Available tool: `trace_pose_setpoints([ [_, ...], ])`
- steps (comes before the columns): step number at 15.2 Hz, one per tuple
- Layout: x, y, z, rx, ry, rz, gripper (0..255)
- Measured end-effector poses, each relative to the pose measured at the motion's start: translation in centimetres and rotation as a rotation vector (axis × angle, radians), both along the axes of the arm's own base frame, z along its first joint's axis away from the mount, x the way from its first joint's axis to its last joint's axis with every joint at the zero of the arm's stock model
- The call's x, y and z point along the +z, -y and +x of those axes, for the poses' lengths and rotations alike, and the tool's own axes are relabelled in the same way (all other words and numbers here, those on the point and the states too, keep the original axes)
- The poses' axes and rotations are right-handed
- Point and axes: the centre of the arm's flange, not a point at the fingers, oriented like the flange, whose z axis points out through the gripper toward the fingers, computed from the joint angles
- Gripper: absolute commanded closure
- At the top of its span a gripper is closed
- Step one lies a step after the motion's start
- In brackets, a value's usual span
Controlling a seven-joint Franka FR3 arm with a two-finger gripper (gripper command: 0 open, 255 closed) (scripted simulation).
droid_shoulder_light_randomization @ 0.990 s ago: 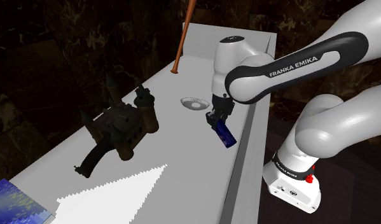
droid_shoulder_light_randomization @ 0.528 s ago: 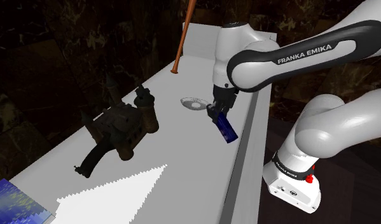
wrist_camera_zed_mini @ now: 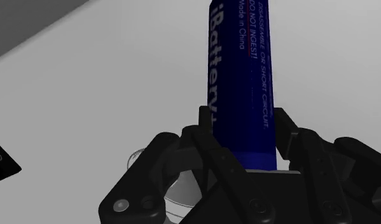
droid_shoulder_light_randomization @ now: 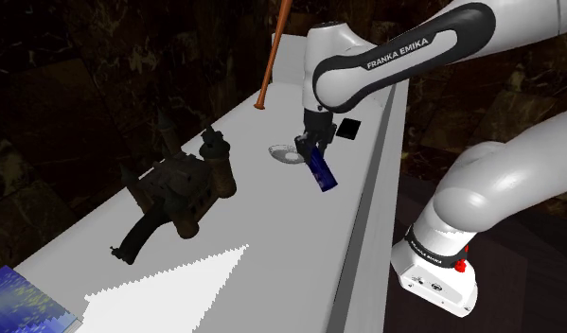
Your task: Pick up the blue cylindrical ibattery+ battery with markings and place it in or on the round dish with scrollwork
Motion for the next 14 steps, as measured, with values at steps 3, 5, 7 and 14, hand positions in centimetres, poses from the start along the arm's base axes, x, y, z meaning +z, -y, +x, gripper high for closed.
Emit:
trace_pose_setpoints([
  [3, 0.2, 1.6, 3.3, 0.000, -0.001, 0.000, 255],
  [5, 0.5, 2.9, 5.7, 0.000, -0.001, 0.000, 255],
  [7, 0.4, 4.2, 8.2, 0.000, -0.001, 0.000, 255],
  [14, 0.2, 8.2, 16.4, 0.000, 0.000, 0.000, 255],
])
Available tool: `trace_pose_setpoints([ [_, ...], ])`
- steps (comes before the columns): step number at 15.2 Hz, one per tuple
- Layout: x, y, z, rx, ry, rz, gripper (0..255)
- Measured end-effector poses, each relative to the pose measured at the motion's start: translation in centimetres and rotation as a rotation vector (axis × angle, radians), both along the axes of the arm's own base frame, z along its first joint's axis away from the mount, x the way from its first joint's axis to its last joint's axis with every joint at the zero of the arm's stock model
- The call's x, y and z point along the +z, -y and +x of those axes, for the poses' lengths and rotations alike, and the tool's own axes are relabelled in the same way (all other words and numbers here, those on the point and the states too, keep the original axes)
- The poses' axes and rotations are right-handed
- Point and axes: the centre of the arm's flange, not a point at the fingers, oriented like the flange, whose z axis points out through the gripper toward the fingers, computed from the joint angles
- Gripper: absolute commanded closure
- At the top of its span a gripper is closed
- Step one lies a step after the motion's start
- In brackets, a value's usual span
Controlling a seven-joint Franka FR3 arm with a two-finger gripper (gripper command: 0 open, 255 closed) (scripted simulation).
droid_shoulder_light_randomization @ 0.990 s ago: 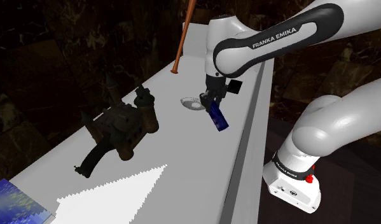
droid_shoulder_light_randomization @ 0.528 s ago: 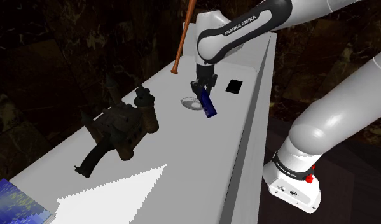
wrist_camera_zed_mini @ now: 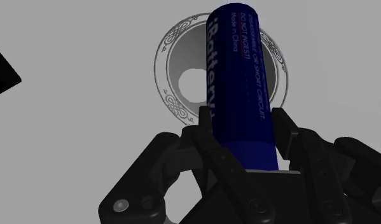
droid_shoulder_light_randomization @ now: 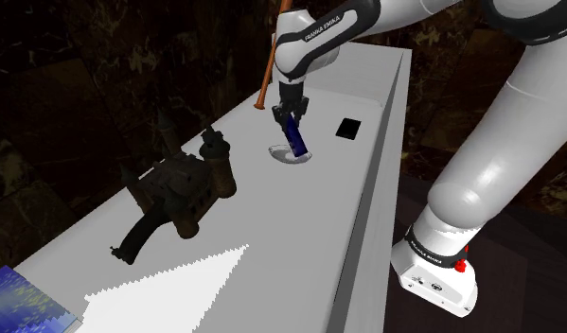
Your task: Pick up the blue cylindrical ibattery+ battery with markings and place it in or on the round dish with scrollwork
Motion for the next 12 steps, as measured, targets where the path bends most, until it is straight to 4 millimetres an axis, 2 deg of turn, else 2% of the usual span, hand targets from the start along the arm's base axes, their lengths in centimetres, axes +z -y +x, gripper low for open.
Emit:
trace_pose_setpoints([
  [1, 0.0, 0.6, 1.4, 0.000, -0.001, 0.000, 255],
  [3, -0.4, 1.0, 2.6, 0.000, -0.001, 0.000, 255],
  [12, -5.3, 1.3, 2.9, 0.000, -0.001, 0.000, 255],
])
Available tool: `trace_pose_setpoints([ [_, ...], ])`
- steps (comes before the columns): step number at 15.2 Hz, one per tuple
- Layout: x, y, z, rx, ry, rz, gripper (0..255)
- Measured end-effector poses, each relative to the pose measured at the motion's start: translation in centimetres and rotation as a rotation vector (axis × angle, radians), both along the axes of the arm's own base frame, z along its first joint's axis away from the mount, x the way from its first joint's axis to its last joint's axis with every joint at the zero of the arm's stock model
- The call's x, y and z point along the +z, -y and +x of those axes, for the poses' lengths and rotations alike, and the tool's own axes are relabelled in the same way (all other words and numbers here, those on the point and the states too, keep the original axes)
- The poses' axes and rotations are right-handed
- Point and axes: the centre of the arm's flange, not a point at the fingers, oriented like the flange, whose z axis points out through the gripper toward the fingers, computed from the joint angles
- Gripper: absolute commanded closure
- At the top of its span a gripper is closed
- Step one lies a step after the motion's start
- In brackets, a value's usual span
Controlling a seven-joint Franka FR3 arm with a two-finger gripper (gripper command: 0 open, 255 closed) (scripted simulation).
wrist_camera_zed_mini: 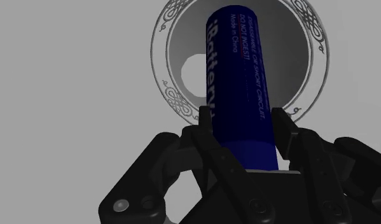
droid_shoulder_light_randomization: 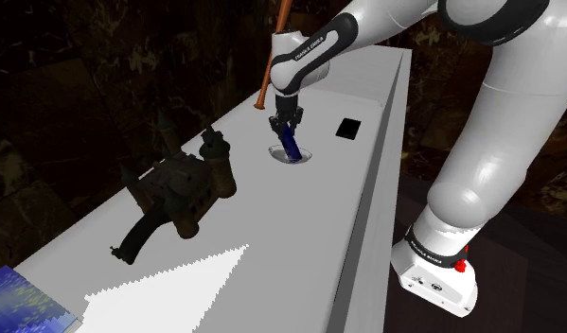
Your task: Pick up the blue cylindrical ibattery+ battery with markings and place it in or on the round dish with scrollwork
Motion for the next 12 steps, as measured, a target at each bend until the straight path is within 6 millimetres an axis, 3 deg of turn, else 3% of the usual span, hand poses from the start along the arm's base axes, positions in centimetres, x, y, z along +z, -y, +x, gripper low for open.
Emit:
trace_pose_setpoints([
  [3, -1.2, 0.0, 0.1, 0.000, 0.005, 0.000, 255],
  [9, -1.3, 0.0, 0.2, 0.000, 0.013, -0.001, 255],
  [10, -1.3, 0.0, 0.2, 0.000, 0.013, -0.001, 0],
  [12, -1.8, 0.0, 0.0, 0.000, 0.004, 0.000, 0],
])
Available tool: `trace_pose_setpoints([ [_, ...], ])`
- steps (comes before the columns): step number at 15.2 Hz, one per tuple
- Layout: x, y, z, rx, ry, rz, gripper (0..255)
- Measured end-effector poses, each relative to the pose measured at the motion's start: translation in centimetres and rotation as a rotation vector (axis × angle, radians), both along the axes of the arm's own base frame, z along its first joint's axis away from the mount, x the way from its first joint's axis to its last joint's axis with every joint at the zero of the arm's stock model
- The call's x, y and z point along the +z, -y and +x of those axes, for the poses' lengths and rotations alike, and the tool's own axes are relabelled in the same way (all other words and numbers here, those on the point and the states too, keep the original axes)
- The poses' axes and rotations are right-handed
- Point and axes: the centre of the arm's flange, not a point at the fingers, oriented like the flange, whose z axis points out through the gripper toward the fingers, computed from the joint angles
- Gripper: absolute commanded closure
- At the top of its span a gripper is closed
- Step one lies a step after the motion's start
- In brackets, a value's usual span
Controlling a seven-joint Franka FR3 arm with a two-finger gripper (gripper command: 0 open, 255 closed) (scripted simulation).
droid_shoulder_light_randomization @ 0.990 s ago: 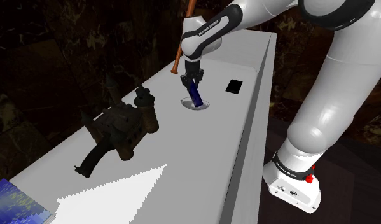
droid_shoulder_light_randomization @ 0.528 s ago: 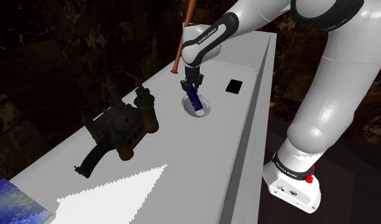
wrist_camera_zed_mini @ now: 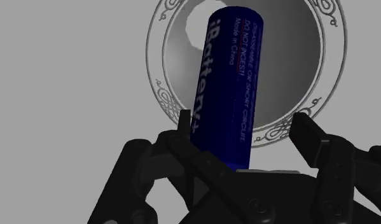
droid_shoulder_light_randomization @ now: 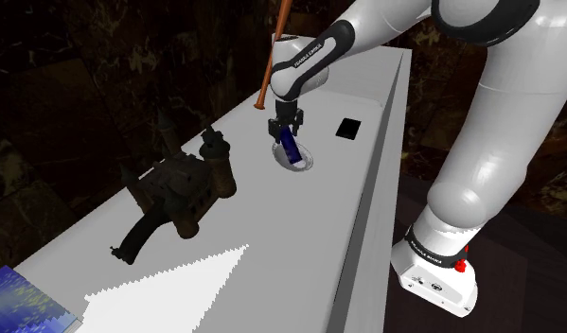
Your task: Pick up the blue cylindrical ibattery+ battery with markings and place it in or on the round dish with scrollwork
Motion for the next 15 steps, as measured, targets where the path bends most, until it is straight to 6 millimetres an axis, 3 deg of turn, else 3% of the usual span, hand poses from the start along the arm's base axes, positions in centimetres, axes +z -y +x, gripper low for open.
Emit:
trace_pose_setpoints([
  [4, -0.1, 0.0, 0.0, 0.000, -0.003, 0.000, 0],
  [9, 4.5, -0.2, 0.2, 0.000, -0.002, 0.000, 0],
  [15, 4.9, -0.1, 0.1, 0.000, -0.003, 0.000, 0],
])
